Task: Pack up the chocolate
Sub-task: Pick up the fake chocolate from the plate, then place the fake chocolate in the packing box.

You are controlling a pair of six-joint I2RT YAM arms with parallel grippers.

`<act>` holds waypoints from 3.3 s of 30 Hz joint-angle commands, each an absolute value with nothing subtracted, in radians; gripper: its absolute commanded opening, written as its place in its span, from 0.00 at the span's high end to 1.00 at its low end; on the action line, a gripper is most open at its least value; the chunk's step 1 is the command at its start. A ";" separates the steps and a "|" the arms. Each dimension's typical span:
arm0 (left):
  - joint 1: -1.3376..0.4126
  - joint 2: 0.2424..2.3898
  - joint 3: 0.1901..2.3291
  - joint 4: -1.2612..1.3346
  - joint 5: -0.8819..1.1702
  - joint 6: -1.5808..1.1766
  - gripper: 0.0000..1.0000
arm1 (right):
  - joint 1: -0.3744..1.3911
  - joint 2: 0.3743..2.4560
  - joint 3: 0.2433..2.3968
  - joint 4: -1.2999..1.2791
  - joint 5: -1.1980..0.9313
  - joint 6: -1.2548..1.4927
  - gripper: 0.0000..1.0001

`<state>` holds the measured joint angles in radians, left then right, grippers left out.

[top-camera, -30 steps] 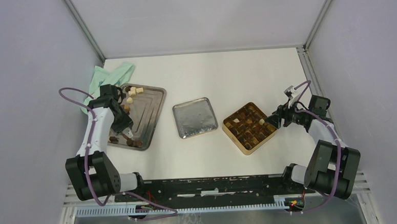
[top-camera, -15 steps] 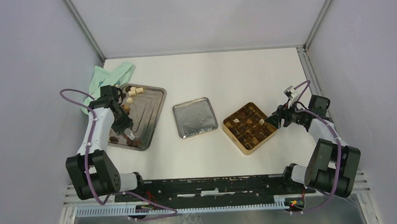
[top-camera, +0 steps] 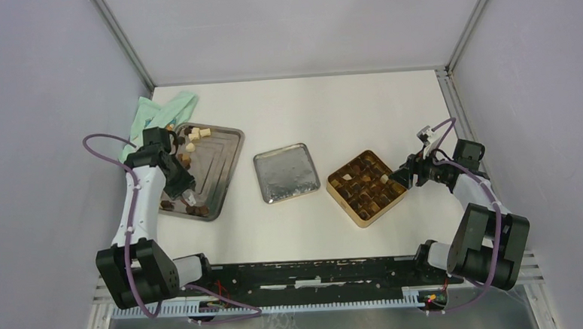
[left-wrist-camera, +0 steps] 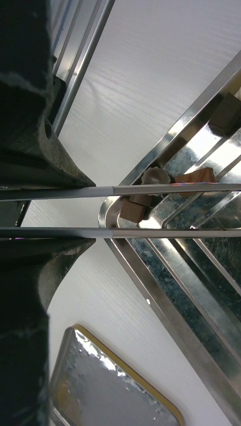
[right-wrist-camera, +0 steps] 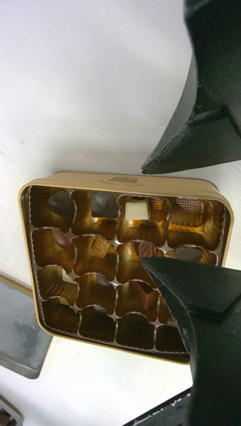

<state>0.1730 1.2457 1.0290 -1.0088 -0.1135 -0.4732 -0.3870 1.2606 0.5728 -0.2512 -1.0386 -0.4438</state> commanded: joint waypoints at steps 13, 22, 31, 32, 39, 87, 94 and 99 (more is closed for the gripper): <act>0.098 1.144 1.079 -1.028 0.083 -0.473 0.98 | -0.391 1.261 0.605 -0.243 -1.067 -0.469 0.33; -0.054 1.074 1.118 -0.961 0.247 -0.503 0.98 | -0.396 1.243 0.601 -0.249 -1.086 -0.473 0.33; -0.253 0.987 1.058 -0.723 0.433 -0.549 0.98 | -0.417 1.212 0.651 -0.318 -1.082 -0.476 0.33; -0.279 0.985 1.051 -0.682 0.443 -0.558 0.98 | -0.422 1.210 0.661 -0.325 -1.081 -0.473 0.33; -0.492 1.041 1.039 -0.449 0.507 -0.618 0.98 | -0.479 1.206 0.692 -0.287 -1.030 -0.349 0.33; -1.096 1.932 1.721 -0.650 0.229 -0.283 0.78 | -0.703 1.200 0.526 -0.093 -0.972 -0.138 0.33; -1.100 1.952 1.748 -0.665 0.224 -0.275 0.63 | -0.703 1.201 0.526 -0.093 -0.976 -0.138 0.33; -1.101 1.951 1.750 -0.678 0.206 -0.272 0.59 | -0.705 1.204 0.529 -0.093 -0.981 -0.138 0.33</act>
<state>-1.0935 1.9537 1.6974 -0.6830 0.2272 -0.3199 -0.6964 1.2179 0.5320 -0.1242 -0.9501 -0.1432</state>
